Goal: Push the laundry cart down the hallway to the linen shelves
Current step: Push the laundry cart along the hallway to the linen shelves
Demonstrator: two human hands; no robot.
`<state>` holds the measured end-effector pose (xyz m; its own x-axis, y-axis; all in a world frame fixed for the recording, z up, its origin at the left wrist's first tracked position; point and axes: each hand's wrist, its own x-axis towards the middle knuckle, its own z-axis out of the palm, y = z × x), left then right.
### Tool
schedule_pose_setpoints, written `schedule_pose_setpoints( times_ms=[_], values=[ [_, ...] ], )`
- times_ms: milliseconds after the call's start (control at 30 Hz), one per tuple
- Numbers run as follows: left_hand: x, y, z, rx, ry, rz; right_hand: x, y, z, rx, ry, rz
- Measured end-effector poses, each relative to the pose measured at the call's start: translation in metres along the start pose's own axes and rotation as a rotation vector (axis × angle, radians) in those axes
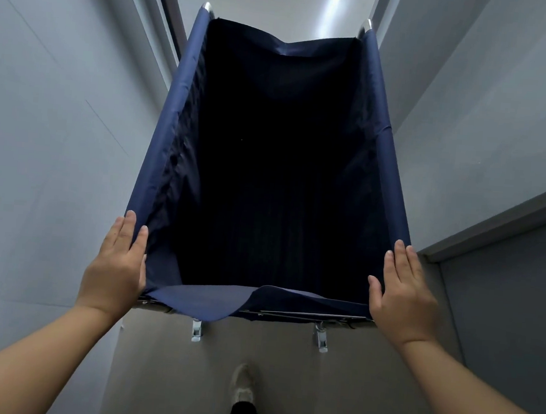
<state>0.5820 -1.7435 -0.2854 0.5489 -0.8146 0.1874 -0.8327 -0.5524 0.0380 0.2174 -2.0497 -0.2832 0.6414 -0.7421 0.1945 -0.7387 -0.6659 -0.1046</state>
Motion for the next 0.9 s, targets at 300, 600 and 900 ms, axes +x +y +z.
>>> schedule_pose_setpoints(
  times_ms=[300, 600, 900],
  values=[
    [0.085, -0.018, 0.015, -0.017, 0.014, -0.005, 0.088, -0.012, 0.013, -0.001, -0.009, 0.024],
    [0.153, -0.031, 0.024, 0.011, 0.028, 0.013, 0.152, -0.017, 0.024, -0.005, -0.016, 0.030],
    [0.223, -0.043, 0.039, 0.037, 0.017, -0.012, 0.225, -0.022, 0.034, 0.016, 0.008, 0.028]
  ],
)
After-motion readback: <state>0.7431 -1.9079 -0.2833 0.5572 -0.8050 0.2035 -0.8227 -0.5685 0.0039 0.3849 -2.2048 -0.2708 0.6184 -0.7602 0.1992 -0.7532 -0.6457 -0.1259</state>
